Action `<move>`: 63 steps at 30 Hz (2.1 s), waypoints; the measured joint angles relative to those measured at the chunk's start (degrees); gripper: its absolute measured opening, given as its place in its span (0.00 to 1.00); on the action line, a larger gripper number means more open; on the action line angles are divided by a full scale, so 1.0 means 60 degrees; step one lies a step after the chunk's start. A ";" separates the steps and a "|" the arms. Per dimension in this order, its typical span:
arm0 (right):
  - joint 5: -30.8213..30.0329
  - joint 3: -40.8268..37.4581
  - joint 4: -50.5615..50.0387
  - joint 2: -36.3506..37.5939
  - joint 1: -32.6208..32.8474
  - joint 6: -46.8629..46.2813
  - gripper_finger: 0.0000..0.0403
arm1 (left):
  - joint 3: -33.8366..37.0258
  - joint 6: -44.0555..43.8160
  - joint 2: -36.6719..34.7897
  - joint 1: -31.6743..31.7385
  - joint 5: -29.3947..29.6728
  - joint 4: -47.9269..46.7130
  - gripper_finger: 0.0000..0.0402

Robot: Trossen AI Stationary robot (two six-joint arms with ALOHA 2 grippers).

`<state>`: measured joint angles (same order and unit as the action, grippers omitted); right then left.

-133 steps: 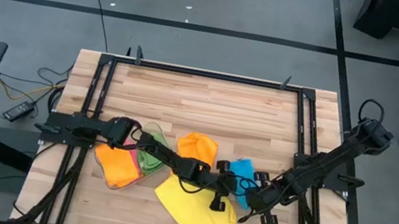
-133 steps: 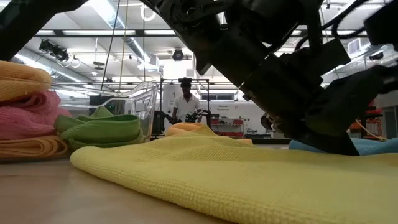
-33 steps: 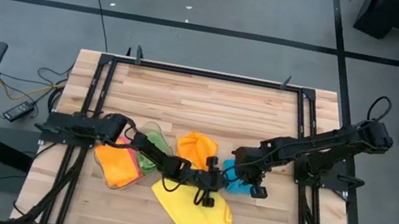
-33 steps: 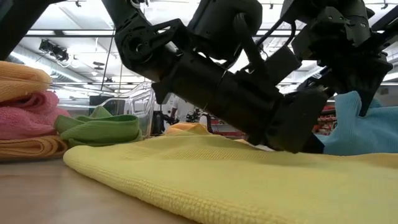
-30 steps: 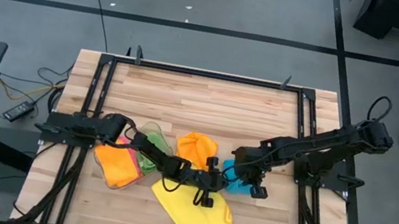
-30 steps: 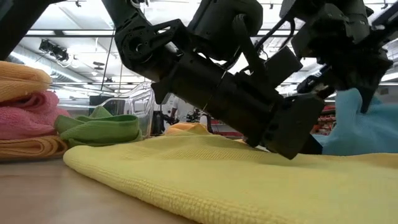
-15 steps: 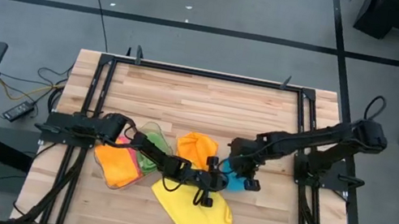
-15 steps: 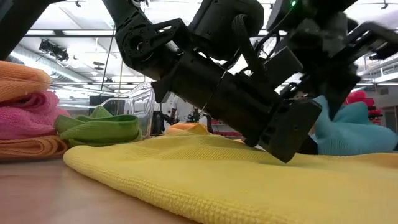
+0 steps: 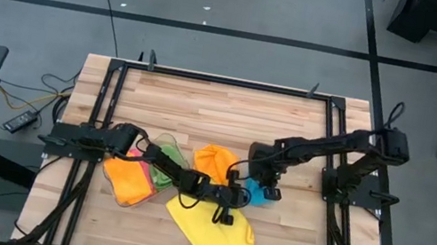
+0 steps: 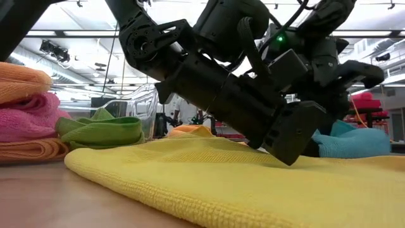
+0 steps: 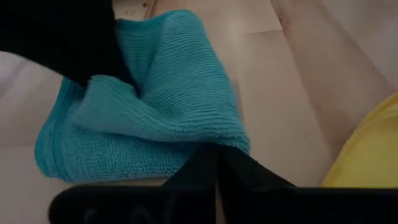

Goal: Fold microfiber towels
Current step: Fold the blue microfiber cloth

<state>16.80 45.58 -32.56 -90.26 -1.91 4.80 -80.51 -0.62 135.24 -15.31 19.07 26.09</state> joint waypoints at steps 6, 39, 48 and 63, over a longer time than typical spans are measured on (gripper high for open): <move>-0.0570 -0.0007 0.0058 0.0036 -0.0298 0.0109 0.22 | 0.0000 0.0013 0.0000 0.0005 0.0022 -0.0017 0.03; -0.4517 -0.0405 -0.1873 0.3213 0.4303 -0.4429 0.39 | 0.0029 -0.0033 -0.0127 -0.0011 0.0001 -0.0187 0.06; -0.4473 -0.1704 0.1181 0.3126 0.4582 -0.4438 0.37 | 0.0029 -0.0273 -0.0134 -0.0011 0.0026 -0.0219 0.07; -0.4411 -0.0594 -0.0115 0.3133 0.5673 -0.3548 0.36 | 0.0025 -0.0278 -0.0171 -0.0007 0.0029 -0.0335 0.06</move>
<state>-9.67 42.02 -33.24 -71.46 32.13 -16.49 -80.36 -2.29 134.21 -15.35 19.25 24.08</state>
